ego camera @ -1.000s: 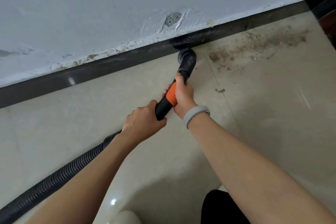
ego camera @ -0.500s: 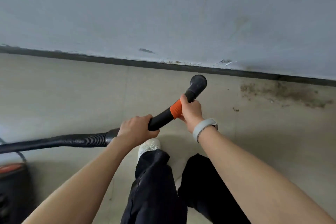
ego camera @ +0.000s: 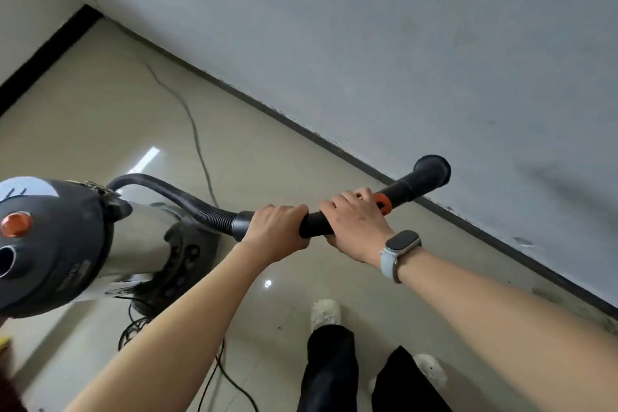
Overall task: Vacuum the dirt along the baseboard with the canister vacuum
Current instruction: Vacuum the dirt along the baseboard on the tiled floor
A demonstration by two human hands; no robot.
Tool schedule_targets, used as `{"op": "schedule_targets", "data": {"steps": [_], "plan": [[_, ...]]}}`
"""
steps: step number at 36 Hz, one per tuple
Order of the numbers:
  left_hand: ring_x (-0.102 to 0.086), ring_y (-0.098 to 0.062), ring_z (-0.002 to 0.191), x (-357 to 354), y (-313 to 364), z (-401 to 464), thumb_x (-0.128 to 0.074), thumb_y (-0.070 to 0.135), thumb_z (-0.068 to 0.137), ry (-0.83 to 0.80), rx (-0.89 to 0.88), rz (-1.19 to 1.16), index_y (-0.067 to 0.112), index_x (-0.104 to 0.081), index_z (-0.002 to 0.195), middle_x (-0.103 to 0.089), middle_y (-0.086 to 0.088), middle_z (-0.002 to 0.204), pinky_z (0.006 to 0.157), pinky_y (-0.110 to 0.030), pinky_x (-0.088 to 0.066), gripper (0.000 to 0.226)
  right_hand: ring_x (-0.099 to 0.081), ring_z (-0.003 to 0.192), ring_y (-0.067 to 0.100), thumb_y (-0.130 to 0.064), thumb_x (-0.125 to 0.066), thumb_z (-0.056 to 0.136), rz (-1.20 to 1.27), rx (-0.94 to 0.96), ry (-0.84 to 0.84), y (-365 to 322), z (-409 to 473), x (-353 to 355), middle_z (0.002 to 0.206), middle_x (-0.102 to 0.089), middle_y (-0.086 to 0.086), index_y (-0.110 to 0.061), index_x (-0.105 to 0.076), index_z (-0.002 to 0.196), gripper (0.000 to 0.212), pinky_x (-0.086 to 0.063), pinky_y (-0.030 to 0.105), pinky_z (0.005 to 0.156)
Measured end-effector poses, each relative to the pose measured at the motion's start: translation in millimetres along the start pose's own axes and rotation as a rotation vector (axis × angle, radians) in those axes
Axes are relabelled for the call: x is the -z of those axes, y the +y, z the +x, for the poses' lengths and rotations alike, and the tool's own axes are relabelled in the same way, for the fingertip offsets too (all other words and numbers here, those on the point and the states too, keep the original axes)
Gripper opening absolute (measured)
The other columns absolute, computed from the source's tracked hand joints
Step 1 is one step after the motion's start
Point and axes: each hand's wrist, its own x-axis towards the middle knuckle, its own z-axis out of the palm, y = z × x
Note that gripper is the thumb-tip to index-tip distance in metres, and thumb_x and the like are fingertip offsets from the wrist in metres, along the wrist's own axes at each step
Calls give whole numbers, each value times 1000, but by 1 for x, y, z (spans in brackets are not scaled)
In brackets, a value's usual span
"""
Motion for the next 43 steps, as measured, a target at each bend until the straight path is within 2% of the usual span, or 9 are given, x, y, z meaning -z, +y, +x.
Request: {"op": "schedule_targets", "data": {"steps": [4,9,11,15,19,24,27,31,43], "plan": [[-53,-20,95,5,-55,-12,-58,33,85,135,-20,-14,21,-53,98,-59,4,101,76,-27,-31,18,-52,103,21,-34,-47,97,32,-38,-6,-17,10,11,111,-57,-1,-19,-49,114,23,-33,37,93],[-52,-19,116,-5,-104,-8,-74,55,66,32,-43,-216,32,-35,138,-56,7,124,108,-38,-31,85,-52,106,19,-41,-46,97,93,-136,-102,-27,3,9,113,-57,-3,-20,-48,116,29,-34,36,94],[-50,-17,121,-10,-120,-2,-76,56,64,-5,-40,-221,34,-29,141,-57,8,125,110,-40,-28,93,-51,107,19,-42,-46,97,124,-178,-141,-25,-4,8,114,-57,-3,-19,-48,116,30,-34,36,94],[-56,-19,104,-16,-135,7,-75,54,72,0,-47,-178,26,-49,113,-61,8,105,95,-31,-35,56,-52,106,18,-43,-47,95,138,-194,-158,-17,-14,9,113,-58,-4,-21,-50,115,30,-35,35,94],[-58,-24,93,-22,-105,-7,-71,31,78,30,-82,-265,19,-52,94,-62,1,97,73,-30,-37,28,-55,106,20,-48,-52,91,165,-170,-227,-16,-10,20,114,-59,-4,-22,-46,117,38,-37,35,90],[-61,-27,87,-37,-57,-32,-68,29,78,124,-125,-276,12,-57,99,-66,-3,96,66,-30,-32,29,-59,103,26,-59,-60,82,171,-77,-403,-37,3,23,119,-60,0,-23,-40,126,60,-39,34,77],[-56,-27,79,-41,-41,-44,-67,25,78,163,-105,-265,8,-57,94,-63,-4,89,64,-30,-23,26,-60,95,26,-58,-63,79,200,-89,-446,-39,-5,16,112,-63,1,-24,-41,124,60,-42,33,72],[-57,-33,71,-50,-25,-51,-69,19,70,214,-156,-282,6,-57,84,-60,-6,76,64,-29,-25,23,-57,84,25,-52,-63,80,263,-126,-399,-33,-33,11,103,-64,2,-21,-43,117,53,-43,33,69],[-57,-25,91,-69,183,-57,-64,26,79,172,-194,-211,11,-55,101,-62,-3,97,72,-28,-24,28,-61,89,25,-53,-61,79,216,-235,-346,82,-204,4,101,-65,0,-24,-44,115,49,-39,31,67]]}}
